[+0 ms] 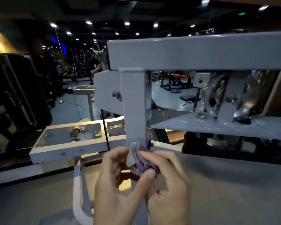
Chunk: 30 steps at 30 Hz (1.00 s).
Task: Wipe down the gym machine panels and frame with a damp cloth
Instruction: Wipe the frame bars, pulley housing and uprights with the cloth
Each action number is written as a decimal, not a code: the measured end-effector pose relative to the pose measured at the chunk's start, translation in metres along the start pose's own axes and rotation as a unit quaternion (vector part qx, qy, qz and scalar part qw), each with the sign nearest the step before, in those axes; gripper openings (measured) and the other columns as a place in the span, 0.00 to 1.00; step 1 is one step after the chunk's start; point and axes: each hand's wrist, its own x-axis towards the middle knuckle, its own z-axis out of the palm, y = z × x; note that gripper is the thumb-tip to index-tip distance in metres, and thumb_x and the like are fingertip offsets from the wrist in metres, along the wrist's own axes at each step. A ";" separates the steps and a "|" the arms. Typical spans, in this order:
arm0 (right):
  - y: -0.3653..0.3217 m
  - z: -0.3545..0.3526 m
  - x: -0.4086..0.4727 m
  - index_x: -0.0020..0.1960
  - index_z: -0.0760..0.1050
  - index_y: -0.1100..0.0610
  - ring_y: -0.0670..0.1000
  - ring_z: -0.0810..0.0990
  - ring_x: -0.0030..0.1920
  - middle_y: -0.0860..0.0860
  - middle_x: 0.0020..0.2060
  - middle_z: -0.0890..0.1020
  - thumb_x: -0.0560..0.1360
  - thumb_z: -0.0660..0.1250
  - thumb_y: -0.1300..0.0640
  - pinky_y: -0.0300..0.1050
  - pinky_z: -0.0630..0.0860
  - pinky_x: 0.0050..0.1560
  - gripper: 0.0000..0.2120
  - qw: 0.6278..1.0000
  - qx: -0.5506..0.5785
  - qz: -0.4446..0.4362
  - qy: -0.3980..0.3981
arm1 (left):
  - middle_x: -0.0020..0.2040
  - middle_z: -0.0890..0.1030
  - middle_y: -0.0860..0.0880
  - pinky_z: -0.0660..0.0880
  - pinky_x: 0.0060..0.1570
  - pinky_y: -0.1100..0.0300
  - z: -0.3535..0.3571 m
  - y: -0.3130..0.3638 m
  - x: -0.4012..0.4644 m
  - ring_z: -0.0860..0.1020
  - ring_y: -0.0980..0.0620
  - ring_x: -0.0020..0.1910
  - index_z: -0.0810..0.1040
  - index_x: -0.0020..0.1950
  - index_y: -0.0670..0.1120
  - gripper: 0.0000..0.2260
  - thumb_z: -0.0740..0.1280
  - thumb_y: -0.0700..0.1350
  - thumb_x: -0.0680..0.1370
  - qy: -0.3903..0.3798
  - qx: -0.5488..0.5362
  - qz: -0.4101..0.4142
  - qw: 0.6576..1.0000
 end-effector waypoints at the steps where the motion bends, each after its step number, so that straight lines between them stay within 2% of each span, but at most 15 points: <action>1: 0.001 -0.001 -0.002 0.56 0.85 0.49 0.44 0.82 0.51 0.42 0.52 0.80 0.76 0.68 0.55 0.32 0.77 0.47 0.11 1.000 0.012 0.007 0.001 | 0.52 0.86 0.50 0.81 0.44 0.59 0.003 0.000 -0.002 0.85 0.47 0.49 0.79 0.56 0.63 0.24 0.80 0.58 0.62 0.002 0.007 -0.002 1.000; 3: 0.004 -0.004 -0.007 0.58 0.84 0.49 0.43 0.82 0.52 0.41 0.53 0.80 0.76 0.70 0.55 0.33 0.77 0.48 0.11 0.999 0.028 0.016 -0.008 | 0.51 0.86 0.49 0.81 0.46 0.58 0.006 0.000 -0.005 0.85 0.46 0.50 0.80 0.56 0.61 0.21 0.79 0.56 0.64 0.013 0.019 -0.004 1.000; 5: 0.006 -0.009 -0.009 0.60 0.84 0.49 0.44 0.82 0.55 0.40 0.55 0.81 0.74 0.75 0.57 0.32 0.77 0.50 0.15 0.998 0.049 0.029 -0.017 | 0.50 0.86 0.48 0.80 0.47 0.61 0.007 0.001 -0.007 0.85 0.47 0.50 0.82 0.56 0.59 0.17 0.78 0.52 0.68 0.024 0.021 -0.007 0.999; 7: 0.007 -0.013 -0.009 0.61 0.83 0.50 0.44 0.82 0.56 0.41 0.56 0.81 0.71 0.76 0.61 0.32 0.77 0.52 0.19 0.996 0.075 0.024 -0.029 | 0.51 0.86 0.48 0.80 0.47 0.61 0.010 0.004 -0.008 0.85 0.47 0.50 0.83 0.57 0.59 0.17 0.77 0.53 0.68 0.018 0.037 -0.004 0.999; 9: 0.005 -0.017 -0.006 0.62 0.83 0.50 0.44 0.82 0.57 0.41 0.57 0.82 0.70 0.76 0.64 0.32 0.77 0.53 0.22 0.994 0.095 0.012 -0.047 | 0.50 0.86 0.47 0.82 0.48 0.54 0.013 0.011 -0.006 0.85 0.46 0.48 0.83 0.58 0.58 0.17 0.76 0.53 0.70 0.015 0.056 0.001 0.998; 11: 0.004 -0.021 -0.002 0.64 0.81 0.49 0.46 0.82 0.59 0.42 0.59 0.82 0.69 0.75 0.66 0.33 0.77 0.54 0.26 0.989 0.127 0.018 -0.072 | 0.48 0.86 0.47 0.82 0.46 0.47 0.016 0.020 0.001 0.84 0.45 0.46 0.84 0.57 0.57 0.12 0.74 0.47 0.74 0.015 0.082 0.019 0.996; 13: 0.002 -0.027 0.003 0.68 0.79 0.45 0.47 0.80 0.64 0.43 0.63 0.81 0.70 0.74 0.66 0.37 0.77 0.58 0.29 0.978 0.174 0.040 -0.109 | 0.49 0.84 0.48 0.80 0.46 0.46 0.014 0.033 0.014 0.83 0.44 0.47 0.85 0.57 0.55 0.12 0.70 0.42 0.77 -0.016 0.112 0.058 0.992; 16: -0.002 -0.034 0.010 0.69 0.77 0.42 0.53 0.79 0.65 0.47 0.67 0.79 0.71 0.72 0.66 0.44 0.78 0.60 0.31 0.954 0.256 0.071 -0.136 | 0.56 0.82 0.51 0.81 0.50 0.44 0.010 0.051 0.032 0.82 0.42 0.57 0.83 0.61 0.57 0.16 0.71 0.38 0.80 -0.105 0.189 0.115 0.970; 19: -0.004 -0.041 0.017 0.68 0.78 0.43 0.57 0.81 0.62 0.51 0.64 0.79 0.68 0.70 0.69 0.48 0.79 0.59 0.33 0.951 0.272 0.071 -0.126 | 0.52 0.80 0.50 0.80 0.51 0.43 0.008 0.053 0.036 0.80 0.43 0.54 0.82 0.61 0.56 0.17 0.73 0.39 0.76 -0.144 0.244 0.142 0.949; 22: -0.003 -0.043 0.018 0.70 0.75 0.39 0.53 0.81 0.63 0.47 0.61 0.83 0.70 0.68 0.67 0.44 0.77 0.62 0.34 0.948 0.269 0.077 -0.154 | 0.50 0.80 0.49 0.79 0.49 0.39 0.004 0.047 0.037 0.80 0.44 0.52 0.82 0.59 0.52 0.16 0.70 0.37 0.74 -0.142 0.235 0.129 0.953; 24: -0.001 -0.045 0.020 0.70 0.74 0.38 0.52 0.83 0.61 0.47 0.59 0.85 0.71 0.69 0.66 0.43 0.77 0.62 0.33 0.947 0.277 0.082 -0.141 | 0.53 0.82 0.52 0.81 0.48 0.42 0.002 0.049 0.042 0.81 0.46 0.53 0.82 0.62 0.55 0.19 0.71 0.35 0.76 -0.155 0.243 0.134 0.948; 26: 0.003 -0.044 0.024 0.69 0.76 0.40 0.54 0.84 0.58 0.50 0.57 0.85 0.72 0.69 0.65 0.43 0.78 0.59 0.30 0.948 0.289 0.087 -0.104 | 0.55 0.84 0.57 0.83 0.45 0.48 -0.002 0.057 0.053 0.83 0.49 0.53 0.81 0.64 0.59 0.22 0.72 0.36 0.77 -0.131 0.274 0.172 0.937; 28: 0.009 -0.041 0.025 0.66 0.78 0.41 0.55 0.85 0.54 0.52 0.54 0.86 0.71 0.69 0.64 0.43 0.79 0.56 0.28 0.947 0.292 0.113 -0.073 | 0.52 0.85 0.60 0.84 0.42 0.51 -0.006 0.075 0.070 0.85 0.52 0.48 0.80 0.63 0.60 0.20 0.71 0.40 0.76 -0.081 0.301 0.225 0.923; 30: 0.015 -0.036 0.024 0.60 0.81 0.40 0.56 0.84 0.50 0.52 0.49 0.86 0.71 0.68 0.63 0.43 0.79 0.53 0.24 0.943 0.290 0.154 -0.057 | 0.47 0.83 0.63 0.81 0.39 0.59 -0.004 0.100 0.087 0.84 0.57 0.45 0.80 0.60 0.59 0.14 0.73 0.46 0.76 -0.042 0.352 0.297 0.886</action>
